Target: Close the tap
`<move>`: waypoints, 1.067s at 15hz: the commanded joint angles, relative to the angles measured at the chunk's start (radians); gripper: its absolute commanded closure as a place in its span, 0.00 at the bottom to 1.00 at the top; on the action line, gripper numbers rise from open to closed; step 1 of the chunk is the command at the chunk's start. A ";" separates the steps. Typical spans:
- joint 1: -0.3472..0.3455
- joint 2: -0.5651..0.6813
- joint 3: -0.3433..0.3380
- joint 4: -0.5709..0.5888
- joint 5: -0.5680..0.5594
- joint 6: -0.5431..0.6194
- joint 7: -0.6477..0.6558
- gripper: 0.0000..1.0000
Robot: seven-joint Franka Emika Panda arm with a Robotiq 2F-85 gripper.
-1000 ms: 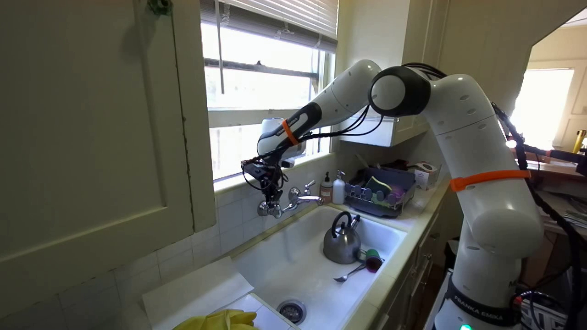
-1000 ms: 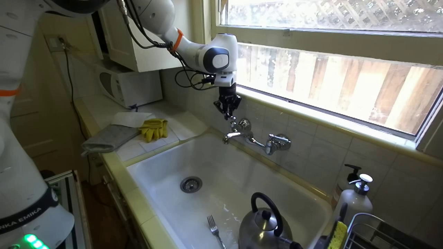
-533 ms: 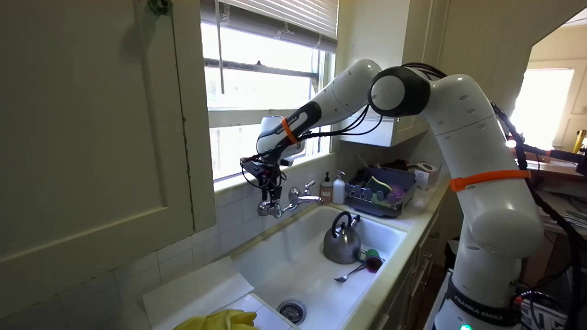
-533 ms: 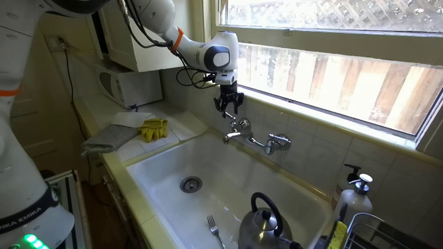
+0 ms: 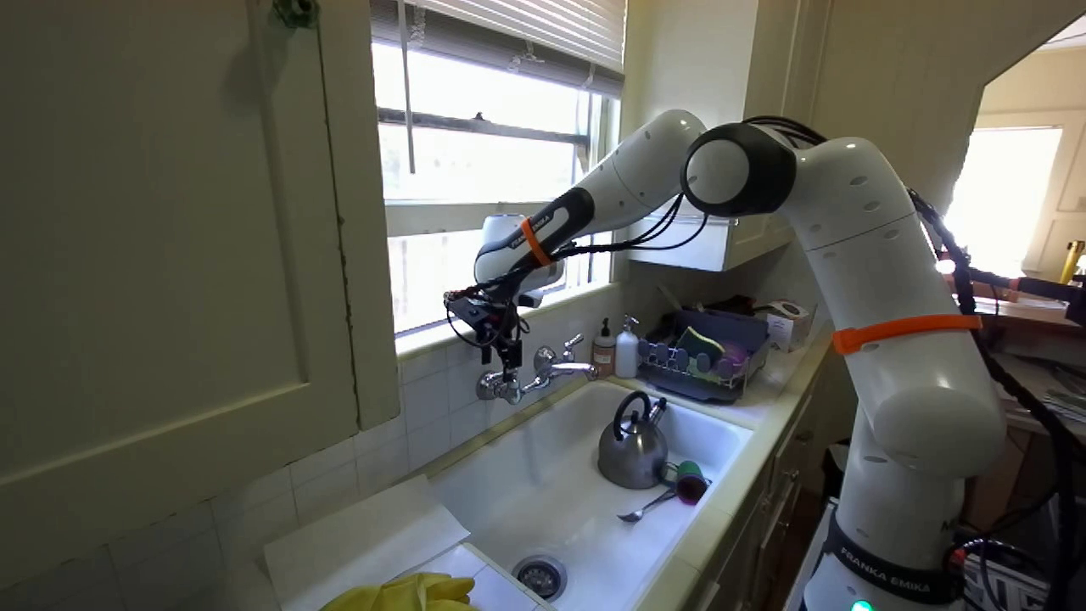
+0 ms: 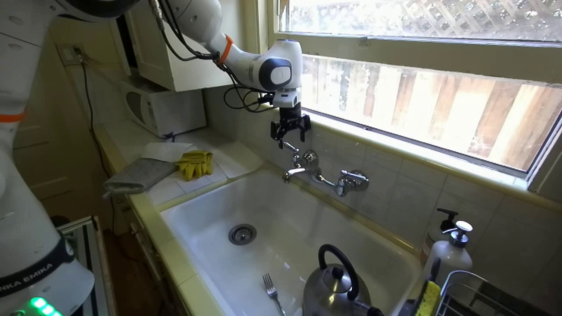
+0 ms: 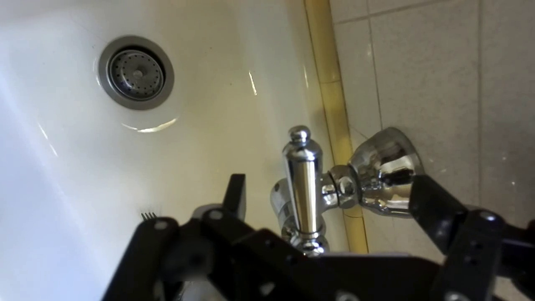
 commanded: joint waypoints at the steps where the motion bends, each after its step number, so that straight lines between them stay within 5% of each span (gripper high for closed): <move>1: 0.007 -0.013 -0.006 -0.010 -0.008 0.000 0.021 0.01; 7: -0.012 -0.126 0.007 -0.098 -0.009 -0.012 -0.083 0.00; 16: -0.088 -0.322 0.007 -0.224 -0.044 -0.200 -0.607 0.00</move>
